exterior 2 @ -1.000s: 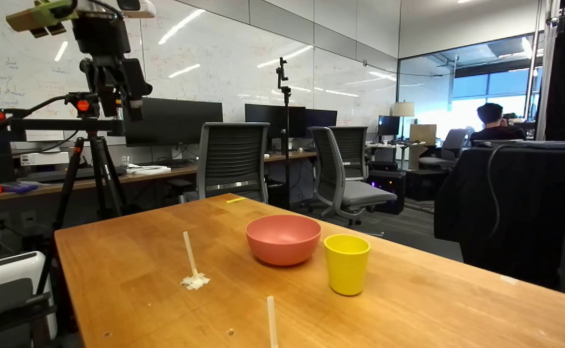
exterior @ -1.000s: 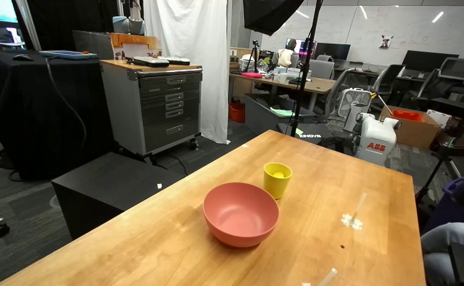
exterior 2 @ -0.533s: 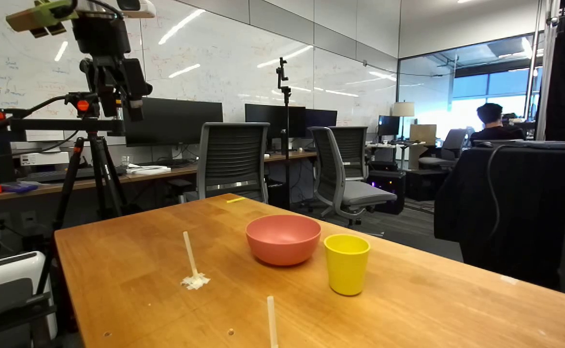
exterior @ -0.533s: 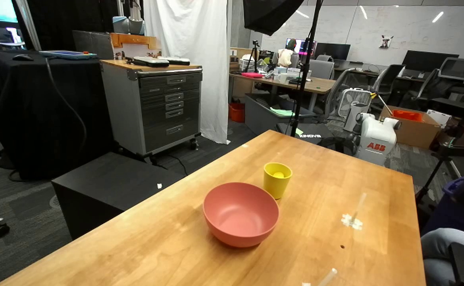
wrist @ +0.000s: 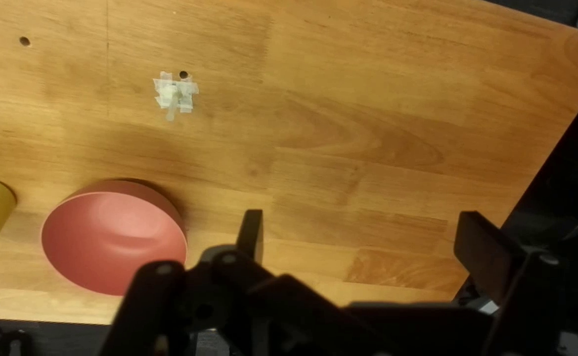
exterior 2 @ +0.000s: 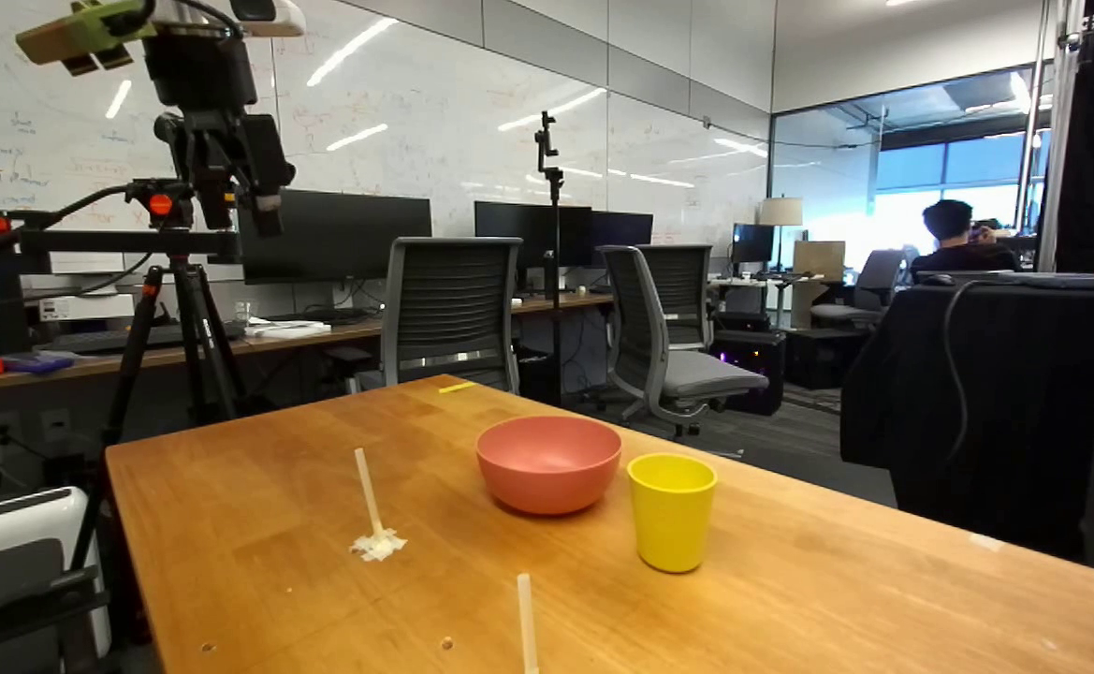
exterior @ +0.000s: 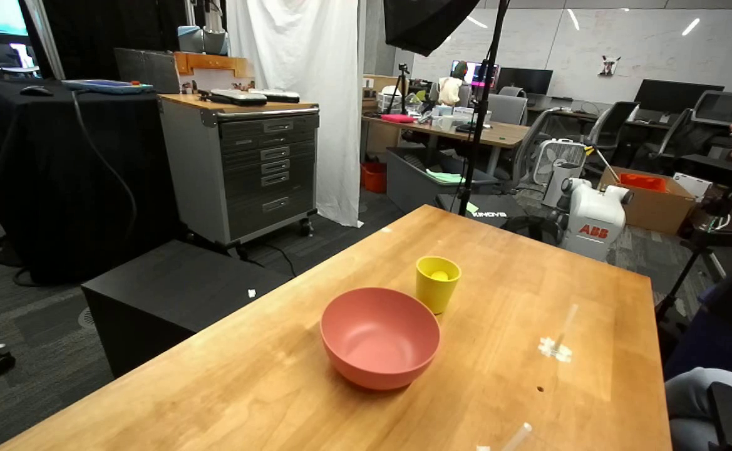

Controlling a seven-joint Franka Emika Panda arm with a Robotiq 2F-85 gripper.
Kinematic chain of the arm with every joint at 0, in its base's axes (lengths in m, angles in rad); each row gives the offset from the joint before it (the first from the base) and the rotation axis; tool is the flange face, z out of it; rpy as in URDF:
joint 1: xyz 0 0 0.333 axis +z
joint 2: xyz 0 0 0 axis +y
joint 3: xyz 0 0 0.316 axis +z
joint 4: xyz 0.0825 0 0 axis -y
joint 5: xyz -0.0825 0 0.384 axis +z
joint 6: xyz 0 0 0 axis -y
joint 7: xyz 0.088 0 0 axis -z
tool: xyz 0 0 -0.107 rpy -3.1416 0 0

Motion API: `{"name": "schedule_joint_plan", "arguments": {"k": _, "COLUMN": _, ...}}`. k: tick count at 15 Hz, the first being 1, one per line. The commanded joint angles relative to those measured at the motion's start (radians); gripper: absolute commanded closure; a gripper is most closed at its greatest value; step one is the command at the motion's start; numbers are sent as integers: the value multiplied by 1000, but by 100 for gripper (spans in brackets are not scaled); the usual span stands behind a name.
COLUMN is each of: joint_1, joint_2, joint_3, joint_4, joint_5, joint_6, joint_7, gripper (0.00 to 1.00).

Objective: Pour the contents of the yellow cup into the bowl

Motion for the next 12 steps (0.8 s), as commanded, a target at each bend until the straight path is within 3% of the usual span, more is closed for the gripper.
{"name": "schedule_joint_plan", "arguments": {"k": 1, "joint_1": -48, "joint_2": 11, "joint_3": -22, "joint_4": 54, "joint_5": -46, "joint_6": -24, "joint_7": 23, "gripper": 0}}
{"name": "schedule_joint_plan", "arguments": {"k": 12, "joint_1": -220, "joint_2": 201, "joint_3": -134, "joint_4": 276, "joint_5": -118, "joint_6": -20, "joint_7": 18, "gripper": 0}}
